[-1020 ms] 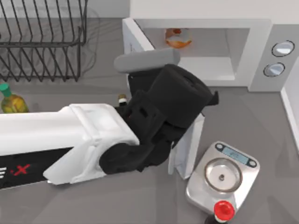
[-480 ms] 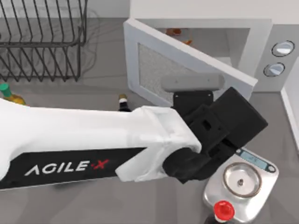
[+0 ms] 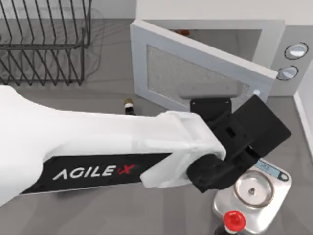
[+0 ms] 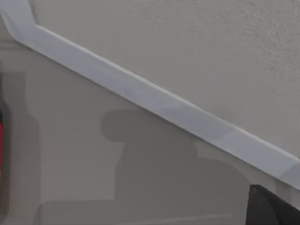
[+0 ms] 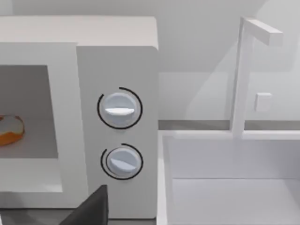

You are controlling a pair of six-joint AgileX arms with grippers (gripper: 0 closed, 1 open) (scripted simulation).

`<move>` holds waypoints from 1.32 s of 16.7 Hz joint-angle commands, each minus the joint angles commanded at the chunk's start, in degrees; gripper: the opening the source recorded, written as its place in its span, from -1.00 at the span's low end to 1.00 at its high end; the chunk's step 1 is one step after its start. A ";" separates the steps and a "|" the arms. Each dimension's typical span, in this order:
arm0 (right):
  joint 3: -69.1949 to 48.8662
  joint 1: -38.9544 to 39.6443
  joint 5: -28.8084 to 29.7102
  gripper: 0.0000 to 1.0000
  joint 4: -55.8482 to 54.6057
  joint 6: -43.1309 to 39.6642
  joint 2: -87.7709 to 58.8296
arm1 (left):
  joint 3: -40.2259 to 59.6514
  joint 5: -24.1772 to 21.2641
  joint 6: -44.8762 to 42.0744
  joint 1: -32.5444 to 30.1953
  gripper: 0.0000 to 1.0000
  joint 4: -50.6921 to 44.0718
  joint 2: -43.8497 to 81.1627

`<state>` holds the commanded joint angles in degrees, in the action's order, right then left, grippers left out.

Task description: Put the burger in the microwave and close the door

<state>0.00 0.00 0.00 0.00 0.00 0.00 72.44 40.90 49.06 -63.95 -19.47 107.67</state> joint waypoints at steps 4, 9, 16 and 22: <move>0.00 0.00 0.00 1.00 0.00 0.00 0.00 | 13.19 1.16 2.63 -2.95 -1.00 -5.59 8.26; 0.00 0.00 0.00 1.00 0.00 0.00 0.00 | 24.38 2.00 4.86 -5.44 -1.00 -11.26 15.78; 0.00 0.00 0.00 1.00 0.00 0.00 0.00 | 27.08 0.90 2.87 -3.40 -1.00 -10.56 17.82; 0.00 0.00 0.00 1.00 0.00 0.00 0.00 | 38.22 -4.27 -5.99 5.09 -1.00 -7.69 26.00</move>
<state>0.00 0.00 0.00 0.00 0.00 0.00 110.66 36.62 43.07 -58.86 -27.16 133.67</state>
